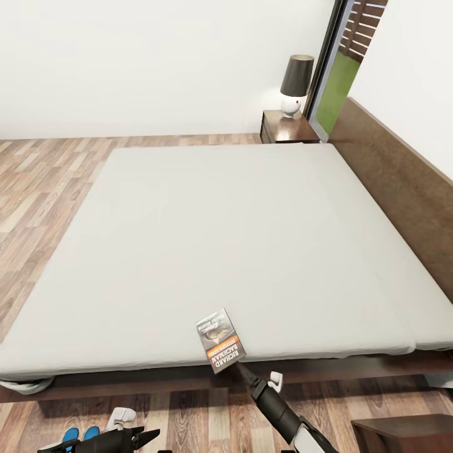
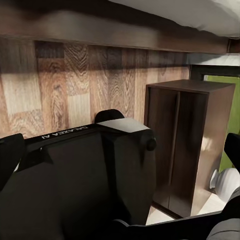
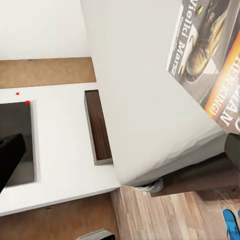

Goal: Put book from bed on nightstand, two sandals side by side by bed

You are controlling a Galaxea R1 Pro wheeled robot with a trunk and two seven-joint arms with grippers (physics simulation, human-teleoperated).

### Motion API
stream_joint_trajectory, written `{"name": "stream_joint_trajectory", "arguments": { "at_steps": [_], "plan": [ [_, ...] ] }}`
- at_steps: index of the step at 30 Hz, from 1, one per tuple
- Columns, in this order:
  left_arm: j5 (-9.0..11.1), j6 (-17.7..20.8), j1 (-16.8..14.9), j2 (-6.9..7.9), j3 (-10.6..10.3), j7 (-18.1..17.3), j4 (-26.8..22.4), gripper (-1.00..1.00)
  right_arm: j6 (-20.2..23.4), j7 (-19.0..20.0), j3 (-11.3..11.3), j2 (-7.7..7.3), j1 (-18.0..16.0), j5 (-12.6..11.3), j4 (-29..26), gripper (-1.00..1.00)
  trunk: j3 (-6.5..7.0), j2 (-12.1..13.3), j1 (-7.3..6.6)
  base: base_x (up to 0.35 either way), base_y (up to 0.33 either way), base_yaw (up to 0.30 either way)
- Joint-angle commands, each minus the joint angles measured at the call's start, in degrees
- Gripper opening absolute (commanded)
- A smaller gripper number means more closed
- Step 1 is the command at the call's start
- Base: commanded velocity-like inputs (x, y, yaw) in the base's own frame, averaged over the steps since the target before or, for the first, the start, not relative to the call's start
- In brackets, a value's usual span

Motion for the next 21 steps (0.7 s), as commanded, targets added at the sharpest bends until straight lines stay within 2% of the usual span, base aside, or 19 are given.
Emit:
{"name": "stream_joint_trajectory", "arguments": {
  "at_steps": [1, 17, 21],
  "plan": [
    [0.4, -0.2, 0.0, 0.02, -0.5, -0.1, 0.0, 1.00, 0.5, 0.2, 0.0, 0.01, 0.0, -0.3, 0.0, 1.00, -0.04, 0.0, 0.00, 0.000, 0.000, 0.000],
    [0.3, -0.1, 0.0, 0.02, -0.5, -0.1, 0.0, 1.00, 0.5, 0.2, 0.1, 0.01, -0.1, -0.3, 0.0, 1.00, -0.04, 0.0, 0.00, 0.000, 0.000, 0.000],
    [0.3, -0.1, 0.0, 0.02, -0.5, 0.0, 0.0, 1.00, 0.5, 0.2, 0.1, 0.01, -0.1, -0.3, 0.0, 1.00, -0.75, -1.6, 0.88, 0.000, 0.000, 0.000]
  ]
}}
